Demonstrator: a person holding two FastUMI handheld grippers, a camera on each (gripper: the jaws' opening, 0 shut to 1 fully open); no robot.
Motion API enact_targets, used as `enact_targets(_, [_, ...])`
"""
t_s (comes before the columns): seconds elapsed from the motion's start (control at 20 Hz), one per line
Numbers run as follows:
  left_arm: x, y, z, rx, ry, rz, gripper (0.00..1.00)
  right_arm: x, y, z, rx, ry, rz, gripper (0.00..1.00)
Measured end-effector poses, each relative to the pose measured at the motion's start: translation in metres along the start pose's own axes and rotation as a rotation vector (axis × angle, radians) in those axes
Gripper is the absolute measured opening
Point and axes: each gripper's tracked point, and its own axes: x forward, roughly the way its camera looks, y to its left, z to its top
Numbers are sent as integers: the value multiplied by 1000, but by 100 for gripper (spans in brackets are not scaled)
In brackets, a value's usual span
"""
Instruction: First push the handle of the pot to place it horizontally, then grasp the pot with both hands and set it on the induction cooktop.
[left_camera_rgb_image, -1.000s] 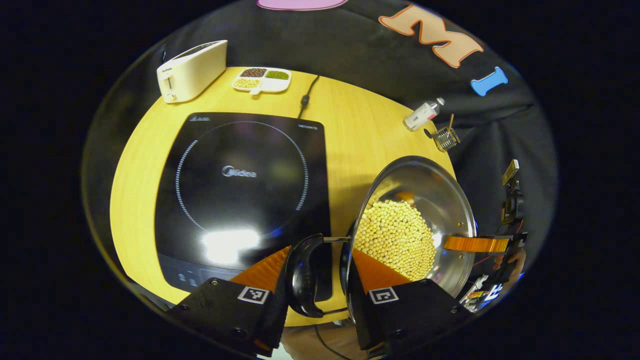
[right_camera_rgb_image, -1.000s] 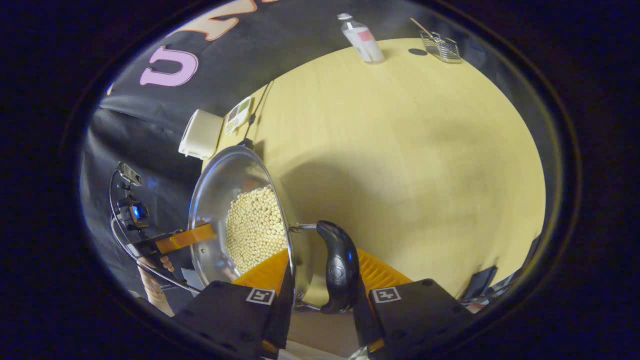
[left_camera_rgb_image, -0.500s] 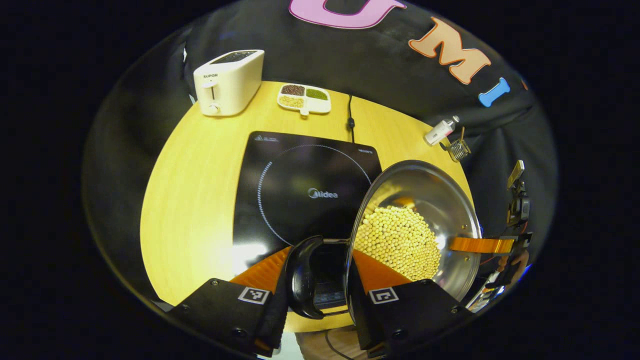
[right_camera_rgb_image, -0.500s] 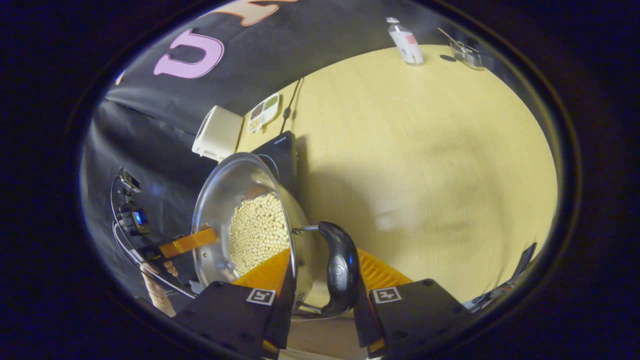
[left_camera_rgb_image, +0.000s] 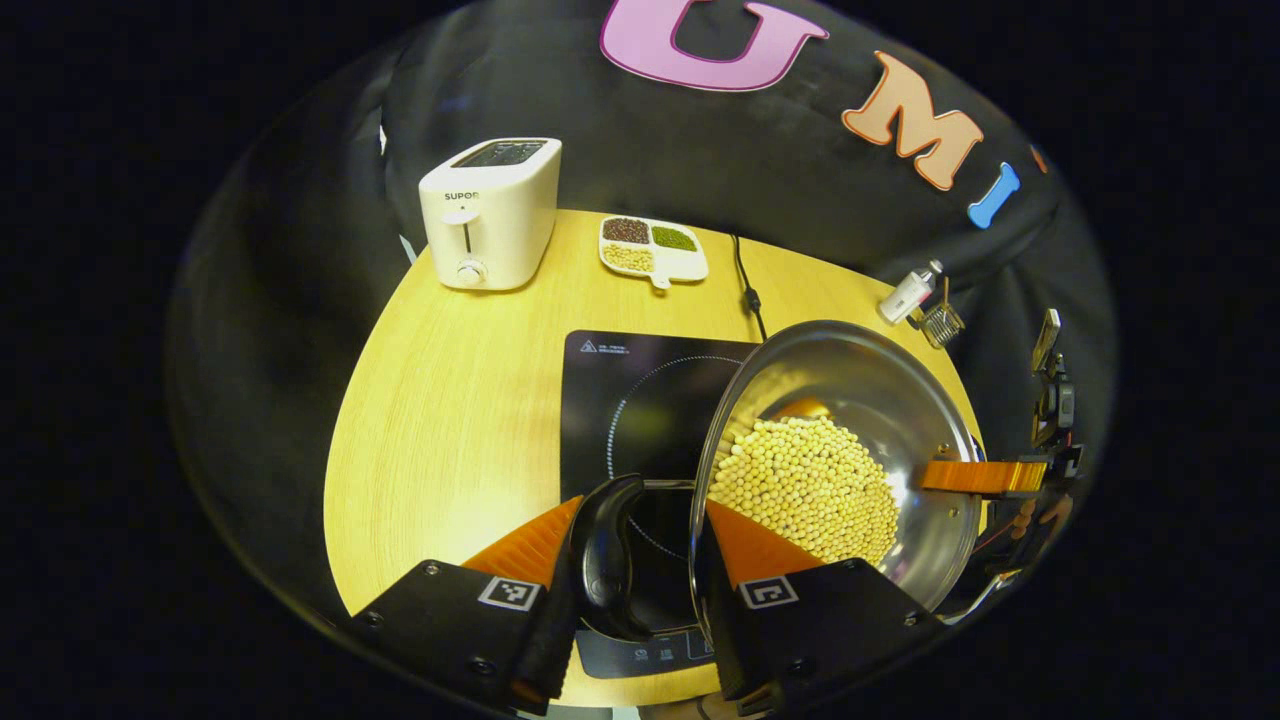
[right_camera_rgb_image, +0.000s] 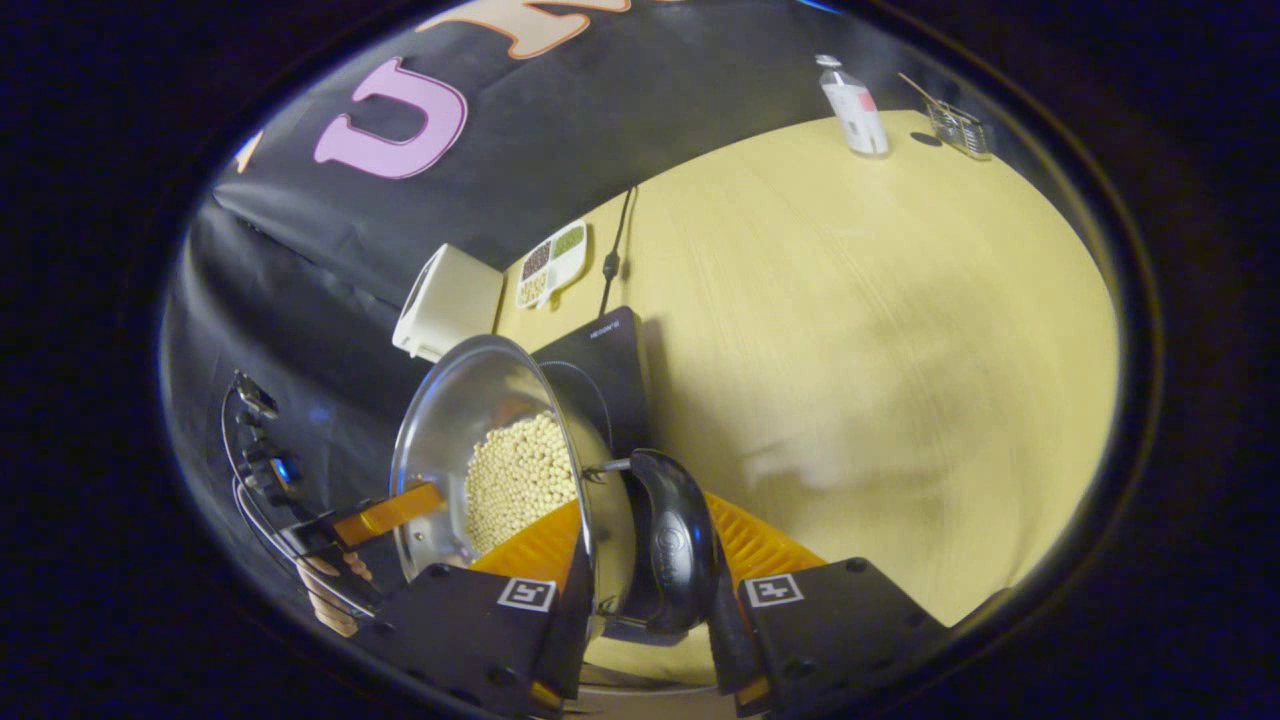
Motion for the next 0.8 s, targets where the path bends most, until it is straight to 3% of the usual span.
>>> enact_targets(0.35, [-5,0,1,32,-36,13,58,32,8,12,-3,-53,-16,46])
enact_targets(0.4, [-5,0,2,33,-37,14,58,36,9,13,-4,-57,-17,54])
enact_targets(0.8, [-5,2,-2,-11,-19,11,61,55,6,16,-21,-73,-61,55])
